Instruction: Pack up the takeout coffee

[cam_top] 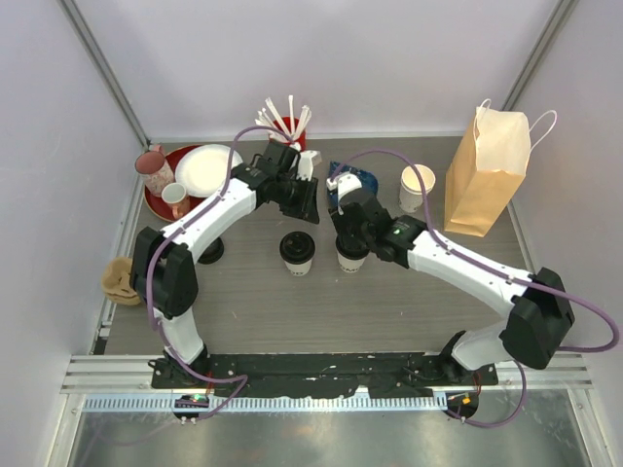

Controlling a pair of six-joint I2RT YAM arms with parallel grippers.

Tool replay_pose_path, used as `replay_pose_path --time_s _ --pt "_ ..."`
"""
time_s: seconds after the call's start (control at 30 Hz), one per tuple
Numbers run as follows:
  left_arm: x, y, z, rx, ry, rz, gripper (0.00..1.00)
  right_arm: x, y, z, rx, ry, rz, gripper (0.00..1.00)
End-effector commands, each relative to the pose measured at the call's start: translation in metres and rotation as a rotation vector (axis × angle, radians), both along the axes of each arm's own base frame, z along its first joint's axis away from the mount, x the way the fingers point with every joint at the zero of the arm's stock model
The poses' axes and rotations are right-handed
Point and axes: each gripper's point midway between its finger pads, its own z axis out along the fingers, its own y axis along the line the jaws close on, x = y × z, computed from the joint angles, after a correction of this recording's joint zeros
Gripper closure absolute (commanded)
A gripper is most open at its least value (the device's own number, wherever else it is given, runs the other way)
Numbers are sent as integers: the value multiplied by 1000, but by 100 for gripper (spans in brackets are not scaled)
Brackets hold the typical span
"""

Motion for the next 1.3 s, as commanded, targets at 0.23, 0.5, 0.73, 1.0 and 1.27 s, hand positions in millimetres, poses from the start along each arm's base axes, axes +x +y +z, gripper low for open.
replay_pose_path --time_s 0.23,0.5,0.73,1.0,1.27 --pt "-3 -6 17 -74 -16 -23 73 -15 -22 -66 -166 55 -98 68" --pt "-20 -29 -1 -52 26 -93 73 -7 2 -11 -42 -6 -44 68" --pt "-35 -26 -14 -47 91 -106 76 2 8 28 31 -60 -41 65" --pt "-41 -31 -16 -78 126 -121 76 6 -28 0 178 68 -118 60" --pt "-43 -34 -15 -95 128 -122 75 5 -35 -20 271 123 -112 49"
